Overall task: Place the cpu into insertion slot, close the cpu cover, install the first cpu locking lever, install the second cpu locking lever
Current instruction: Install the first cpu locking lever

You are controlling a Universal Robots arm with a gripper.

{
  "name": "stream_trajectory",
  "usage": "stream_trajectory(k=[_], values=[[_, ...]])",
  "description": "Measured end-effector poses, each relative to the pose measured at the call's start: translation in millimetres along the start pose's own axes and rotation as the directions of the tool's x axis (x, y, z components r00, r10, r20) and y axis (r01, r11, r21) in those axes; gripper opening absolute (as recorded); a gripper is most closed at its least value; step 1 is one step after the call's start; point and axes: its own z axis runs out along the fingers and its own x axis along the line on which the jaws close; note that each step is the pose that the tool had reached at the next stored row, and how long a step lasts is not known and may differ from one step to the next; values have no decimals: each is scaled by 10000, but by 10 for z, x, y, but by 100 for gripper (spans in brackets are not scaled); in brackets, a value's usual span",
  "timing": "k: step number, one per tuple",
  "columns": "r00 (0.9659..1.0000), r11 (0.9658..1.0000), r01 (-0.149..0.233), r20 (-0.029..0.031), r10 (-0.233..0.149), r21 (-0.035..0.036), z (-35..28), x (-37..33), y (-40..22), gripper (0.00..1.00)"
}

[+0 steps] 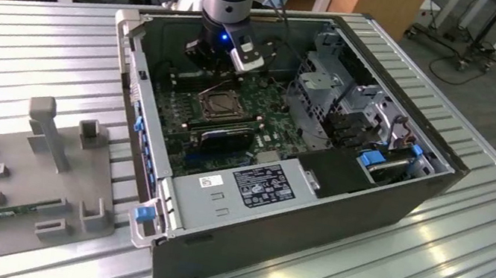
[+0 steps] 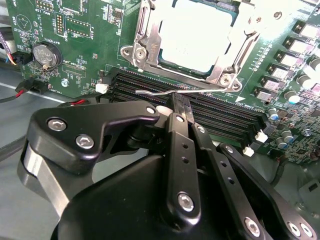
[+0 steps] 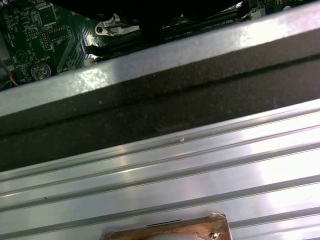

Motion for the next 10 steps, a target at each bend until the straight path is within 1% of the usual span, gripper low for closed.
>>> stream_trajectory(k=[2,4,10], values=[[10000,10000,0,0,0,0,4,0,-1,10],[10000,10000,-1,-1,1,-2,38,2,-8,10],[10000,10000,0,-1,0,-2,43,2,-12,10]])
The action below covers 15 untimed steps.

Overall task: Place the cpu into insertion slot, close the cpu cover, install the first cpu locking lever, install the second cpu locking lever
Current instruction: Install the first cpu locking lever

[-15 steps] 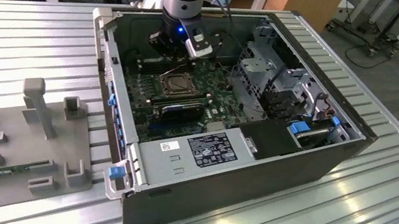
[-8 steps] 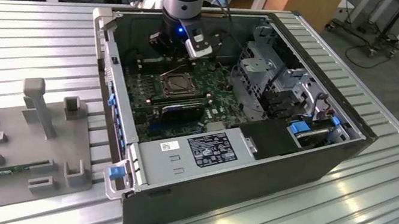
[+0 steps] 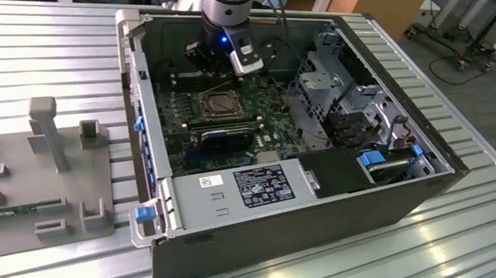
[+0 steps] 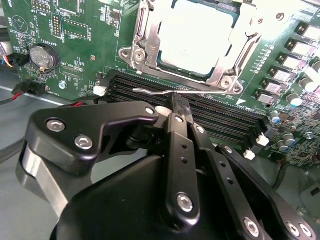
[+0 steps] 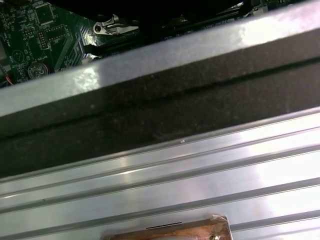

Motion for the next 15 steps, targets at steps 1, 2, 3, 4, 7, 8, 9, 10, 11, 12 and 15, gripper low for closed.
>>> stream_trajectory(k=[1,2,3,4,7,8,9,10,11,12,15], values=[[10000,10000,0,0,0,0,2,0,-1,10],[10000,10000,0,0,0,1,4,0,-1,10],[10000,10000,0,0,0,1,5,0,-2,10],[10000,10000,0,0,0,-1,6,-1,-3,10],[10000,10000,1,0,-1,-1,5,-4,-11,10],[10000,10000,0,0,0,0,5,-5,-13,10],[10000,10000,0,0,0,-1,4,-7,-17,10],[10000,10000,1,0,-1,-1,4,-9,-20,10],[10000,10000,0,0,0,-1,3,-11,-23,10],[10000,10000,0,0,0,-1,3,-13,-26,10],[10000,10000,0,1,0,0,1,-18,-34,10]])
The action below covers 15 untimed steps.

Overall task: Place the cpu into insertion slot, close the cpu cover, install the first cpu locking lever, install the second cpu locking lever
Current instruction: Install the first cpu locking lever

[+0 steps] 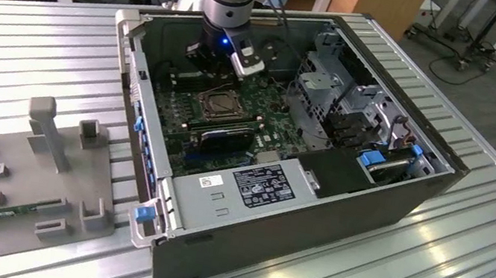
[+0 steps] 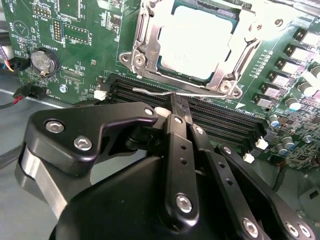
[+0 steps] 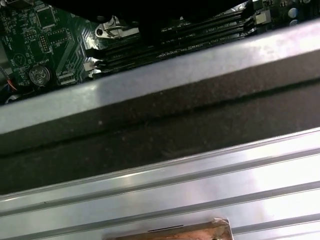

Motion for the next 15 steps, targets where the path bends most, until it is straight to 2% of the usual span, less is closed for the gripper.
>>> stream_trajectory(k=[15], values=[[10000,10000,1,0,-1,0,-2,-9,-21,10]])
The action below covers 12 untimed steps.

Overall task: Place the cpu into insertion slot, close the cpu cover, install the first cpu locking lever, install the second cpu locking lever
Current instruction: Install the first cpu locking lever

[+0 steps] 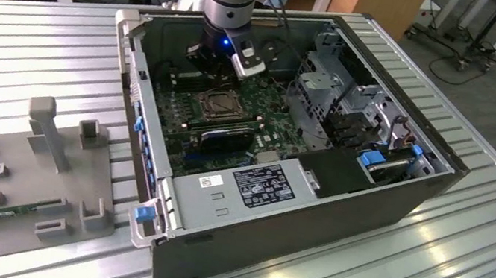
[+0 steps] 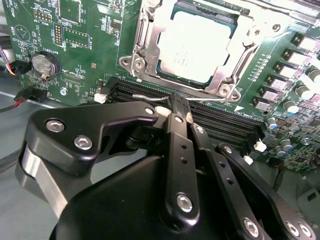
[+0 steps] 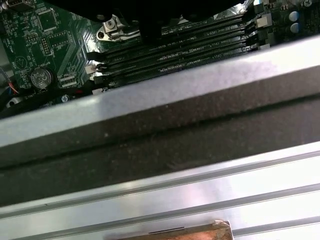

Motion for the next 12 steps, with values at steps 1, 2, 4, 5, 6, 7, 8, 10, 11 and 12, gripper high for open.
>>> stream_trajectory(k=[1,2,4,5,6,7,8,10,11,12], values=[[10000,10000,-1,0,1,-1,2,1,2,10],[10000,10000,-1,-1,1,-3,3,2,5,10],[10000,10000,-1,-5,1,-17,5,3,8,10],[10000,10000,-4,-11,4,-39,5,3,9,10],[10000,10000,-9,-19,9,-72,7,4,10,10],[10000,10000,-12,-24,12,-92,8,4,11,10],[10000,10000,-13,-25,13,-97,8,4,11,10],[10000,10000,-12,-27,11,-99,9,1,11,10],[10000,9999,-11,-26,11,-100,9,-2,12,10],[10000,9999,-11,-25,11,-101,11,-8,13,10]])
